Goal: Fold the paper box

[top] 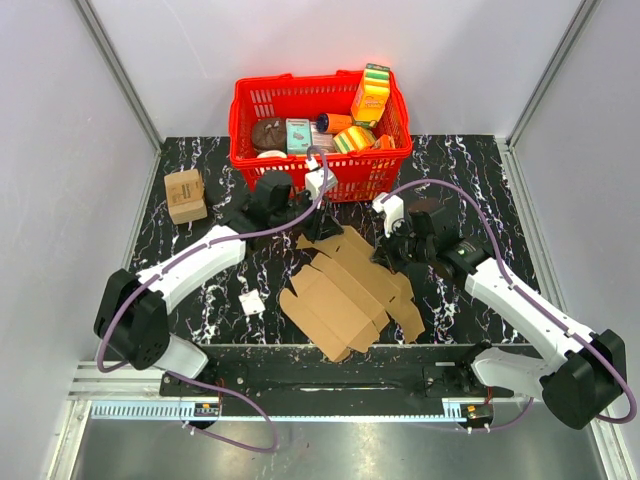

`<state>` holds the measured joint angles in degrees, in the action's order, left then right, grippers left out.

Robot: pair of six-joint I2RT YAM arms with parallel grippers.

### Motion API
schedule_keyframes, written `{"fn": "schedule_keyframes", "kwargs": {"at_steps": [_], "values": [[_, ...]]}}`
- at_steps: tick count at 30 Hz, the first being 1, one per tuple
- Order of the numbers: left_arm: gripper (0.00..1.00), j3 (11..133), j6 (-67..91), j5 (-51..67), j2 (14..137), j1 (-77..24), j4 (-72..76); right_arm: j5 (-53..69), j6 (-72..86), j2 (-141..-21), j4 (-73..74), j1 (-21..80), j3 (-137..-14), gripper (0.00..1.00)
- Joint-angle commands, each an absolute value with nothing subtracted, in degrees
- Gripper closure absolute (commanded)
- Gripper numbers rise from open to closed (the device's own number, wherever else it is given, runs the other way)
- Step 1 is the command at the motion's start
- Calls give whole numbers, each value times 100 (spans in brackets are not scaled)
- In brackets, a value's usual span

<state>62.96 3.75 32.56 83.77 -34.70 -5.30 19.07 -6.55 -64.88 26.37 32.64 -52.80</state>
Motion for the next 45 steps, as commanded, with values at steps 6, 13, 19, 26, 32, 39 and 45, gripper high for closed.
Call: {"fn": "schedule_keyframes", "kwargs": {"at_steps": [6, 13, 19, 26, 32, 39, 45], "values": [[95, 6293, 949, 2533, 8464, -3726, -96, 1811, -308, -6504, 2531, 3313, -5537, 100], [100, 6548, 1002, 995, 8578, -4209, -589, 1723, 139, -6627, 2505, 3313, -5686, 100], [100, 6776, 1019, -657, 8727, -4807, -800, 1714, 650, -6732, 2575, 3313, -5959, 100], [94, 7101, 1186, -2404, 9052, -5536, -984, 1740, 1441, -7293, 3049, 3313, -6644, 100], [89, 7435, 994, -3557, 9324, -6011, -1195, 1837, 1793, -7681, 3419, 3313, -7101, 100], [71, 7725, 949, -4017, 9606, -6284, -1415, 1907, 1968, -7576, 3305, 3313, -7084, 100], [67, 7857, 1098, -4017, 9650, -6328, -1468, 1890, 1960, -7585, 3313, 3313, -7058, 100]]}}
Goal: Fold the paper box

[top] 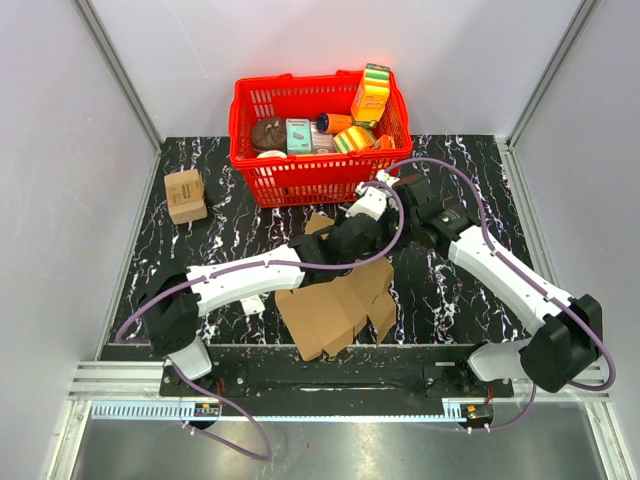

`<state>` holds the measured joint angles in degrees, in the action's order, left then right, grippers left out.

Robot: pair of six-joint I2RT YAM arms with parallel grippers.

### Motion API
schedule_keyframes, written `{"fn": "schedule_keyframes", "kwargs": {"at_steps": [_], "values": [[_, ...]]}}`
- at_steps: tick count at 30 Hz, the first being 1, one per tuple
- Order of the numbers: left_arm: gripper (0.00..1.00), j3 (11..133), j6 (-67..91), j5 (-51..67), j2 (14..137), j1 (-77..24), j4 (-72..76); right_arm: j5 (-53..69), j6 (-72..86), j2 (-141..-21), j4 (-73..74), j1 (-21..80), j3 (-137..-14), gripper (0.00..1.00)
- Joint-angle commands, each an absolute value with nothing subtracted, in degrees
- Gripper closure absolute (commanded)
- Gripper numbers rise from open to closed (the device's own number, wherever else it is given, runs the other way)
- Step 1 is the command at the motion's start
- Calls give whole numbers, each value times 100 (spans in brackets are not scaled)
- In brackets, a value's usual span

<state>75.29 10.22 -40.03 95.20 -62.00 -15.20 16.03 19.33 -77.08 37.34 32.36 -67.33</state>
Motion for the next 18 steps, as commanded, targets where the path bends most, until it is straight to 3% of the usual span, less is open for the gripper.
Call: {"fn": "schedule_keyframes", "kwargs": {"at_steps": [1, 12, 18], "values": [[66, 7849, 1125, -4017, 9616, -6337, -1485, 1864, 1960, -7568, 3313, 3313, -7049, 100], [49, 7120, 1388, -3490, 8632, -6188, -1178, 1565, 1872, -7436, 3305, 3313, -6917, 100], [43, 6180, 1608, -2866, 7070, -5573, -1029, 1292, 1469, -7313, 3436, 3313, -6864, 100]]}}
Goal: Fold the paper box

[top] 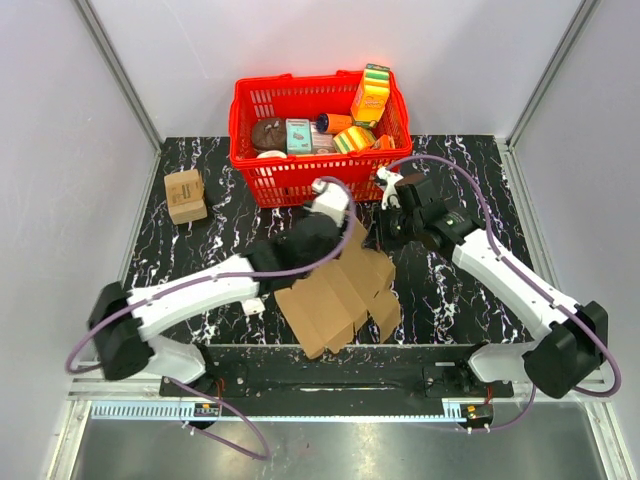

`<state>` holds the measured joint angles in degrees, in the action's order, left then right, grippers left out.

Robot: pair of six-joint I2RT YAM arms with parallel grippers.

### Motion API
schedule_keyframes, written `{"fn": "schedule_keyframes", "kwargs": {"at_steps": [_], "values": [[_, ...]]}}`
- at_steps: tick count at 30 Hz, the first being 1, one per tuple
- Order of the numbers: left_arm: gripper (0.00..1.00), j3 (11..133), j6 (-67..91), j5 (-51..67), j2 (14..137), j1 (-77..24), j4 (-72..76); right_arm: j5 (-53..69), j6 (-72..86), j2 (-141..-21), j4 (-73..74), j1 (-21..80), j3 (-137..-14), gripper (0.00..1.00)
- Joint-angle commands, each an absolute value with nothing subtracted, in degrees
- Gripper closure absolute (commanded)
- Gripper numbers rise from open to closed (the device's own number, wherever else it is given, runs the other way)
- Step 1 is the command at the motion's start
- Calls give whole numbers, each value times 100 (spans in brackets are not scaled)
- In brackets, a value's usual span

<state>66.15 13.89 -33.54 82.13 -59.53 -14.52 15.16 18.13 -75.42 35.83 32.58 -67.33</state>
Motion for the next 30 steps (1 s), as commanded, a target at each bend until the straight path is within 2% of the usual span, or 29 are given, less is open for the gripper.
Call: {"fn": "schedule_keyframes", "kwargs": {"at_steps": [1, 3, 7, 14, 21, 30], "values": [[43, 5996, 1600, -2587, 6866, -5363, -880, 1283, 1389, -7295, 3480, 3313, -6864, 100], [41, 5372, 1495, -2164, 6323, -5143, -643, 1266, 1135, -7269, 3621, 3313, -6864, 100], [34, 4336, 1047, -445, 5705, -4581, -2, 1432, 713, -7216, 3954, 3313, -6960, 100], [27, 3981, 782, 1159, 5669, -4149, 273, 1837, 361, -7146, 4482, 3313, -7224, 99], [19, 3797, 844, 1626, 6178, -4069, 465, 1986, 273, -6917, 4632, 3313, -7348, 98], [19, 3779, 695, 1608, 6653, -3946, 677, 2250, 211, -6777, 4825, 3305, -7515, 98]]}}
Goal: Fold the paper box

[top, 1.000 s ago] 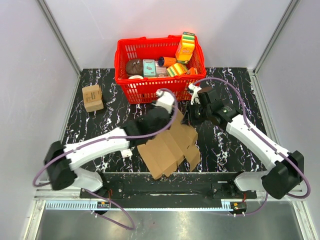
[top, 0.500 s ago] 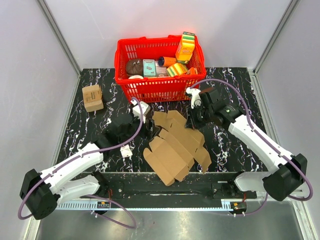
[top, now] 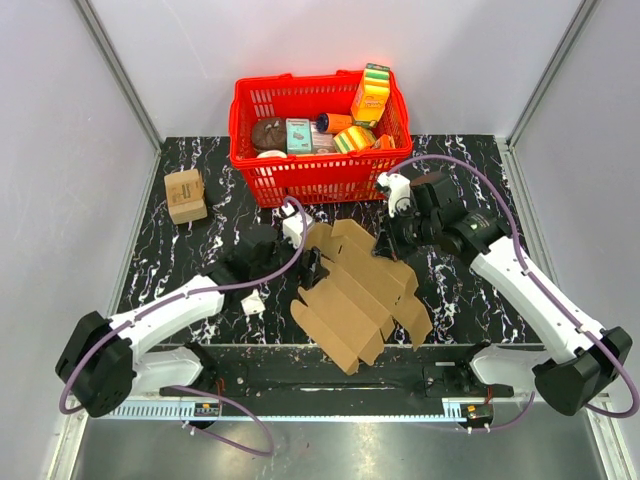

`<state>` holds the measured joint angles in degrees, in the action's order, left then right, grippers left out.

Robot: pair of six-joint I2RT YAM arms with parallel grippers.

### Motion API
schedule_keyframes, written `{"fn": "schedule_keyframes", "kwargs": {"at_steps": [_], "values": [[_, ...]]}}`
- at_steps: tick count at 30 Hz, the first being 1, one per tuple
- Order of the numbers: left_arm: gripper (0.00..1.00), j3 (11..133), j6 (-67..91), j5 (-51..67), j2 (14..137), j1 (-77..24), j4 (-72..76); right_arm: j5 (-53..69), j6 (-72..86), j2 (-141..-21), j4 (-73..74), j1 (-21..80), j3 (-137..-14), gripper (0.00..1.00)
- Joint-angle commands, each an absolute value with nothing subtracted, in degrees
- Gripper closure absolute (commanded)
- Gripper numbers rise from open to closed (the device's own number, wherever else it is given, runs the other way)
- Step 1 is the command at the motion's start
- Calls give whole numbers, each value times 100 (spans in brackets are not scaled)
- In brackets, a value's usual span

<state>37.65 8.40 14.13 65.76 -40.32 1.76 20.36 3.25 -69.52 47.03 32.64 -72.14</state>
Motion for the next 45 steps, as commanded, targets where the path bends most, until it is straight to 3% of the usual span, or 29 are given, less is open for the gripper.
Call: {"fn": "schedule_keyframes", "kwargs": {"at_steps": [1, 13, 17, 21, 27, 31, 45], "values": [[19, 3779, 686, 1608, 6679, -3938, 720, 2276, 220, -6776, 4816, 3313, -7515, 98], [24, 3806, 642, 2092, 7110, -3876, 941, 2373, 255, -6680, 4825, 3313, -7532, 97], [32, 3814, 650, 2188, 7181, -3876, 949, 2382, 255, -6671, 4825, 3313, -7550, 97], [48, 3867, 642, 2180, 7189, -3876, 844, 2373, 272, -6671, 4825, 3313, -7541, 97], [57, 3990, 563, 2127, 7216, -3867, 598, 2373, 325, -6697, 4808, 3313, -7532, 97], [69, 4043, 589, 2171, 7242, -3876, 589, 2408, 404, -6724, 4790, 3313, -7523, 97], [89, 4166, 1151, 2049, 7260, -3920, 668, 2215, 957, -6873, 4527, 3305, -7550, 97]]}}
